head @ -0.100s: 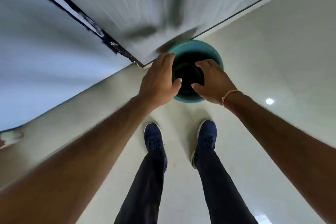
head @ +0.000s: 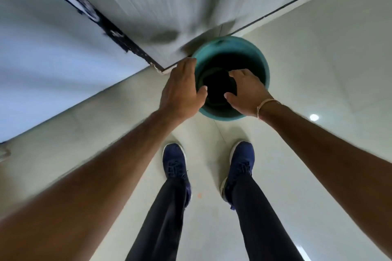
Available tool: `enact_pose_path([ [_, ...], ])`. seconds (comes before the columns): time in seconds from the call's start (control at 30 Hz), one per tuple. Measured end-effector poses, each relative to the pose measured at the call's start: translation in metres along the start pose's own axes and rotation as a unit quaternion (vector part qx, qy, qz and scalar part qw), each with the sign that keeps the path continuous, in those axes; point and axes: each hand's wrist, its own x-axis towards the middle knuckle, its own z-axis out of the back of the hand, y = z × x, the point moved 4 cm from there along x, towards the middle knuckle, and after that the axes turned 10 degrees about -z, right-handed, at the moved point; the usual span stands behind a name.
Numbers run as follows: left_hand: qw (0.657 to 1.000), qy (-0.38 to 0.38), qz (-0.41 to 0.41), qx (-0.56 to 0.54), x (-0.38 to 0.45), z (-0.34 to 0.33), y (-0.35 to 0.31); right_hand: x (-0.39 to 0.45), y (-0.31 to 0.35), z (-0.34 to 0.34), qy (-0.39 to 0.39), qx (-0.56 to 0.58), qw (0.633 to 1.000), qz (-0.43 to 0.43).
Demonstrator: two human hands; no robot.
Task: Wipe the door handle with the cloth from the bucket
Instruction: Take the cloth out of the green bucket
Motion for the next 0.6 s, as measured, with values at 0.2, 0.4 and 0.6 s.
enact_pose_path([
  [0.2,0.996,0.038,-0.041,0.069,0.013,-0.050,0.050,0.095,-0.012,-0.073,0.100,0.024,0.986,-0.134],
  [0.4,0.996,-0.006,-0.076,0.052,0.014,-0.069,0.067,0.155,-0.016,-0.129,0.161,-0.002,0.972,-0.173],
  [0.6,0.995,-0.033,-0.087,0.045,0.013,-0.073,0.074,0.190,-0.029,-0.159,0.102,0.029,0.973,-0.203],
])
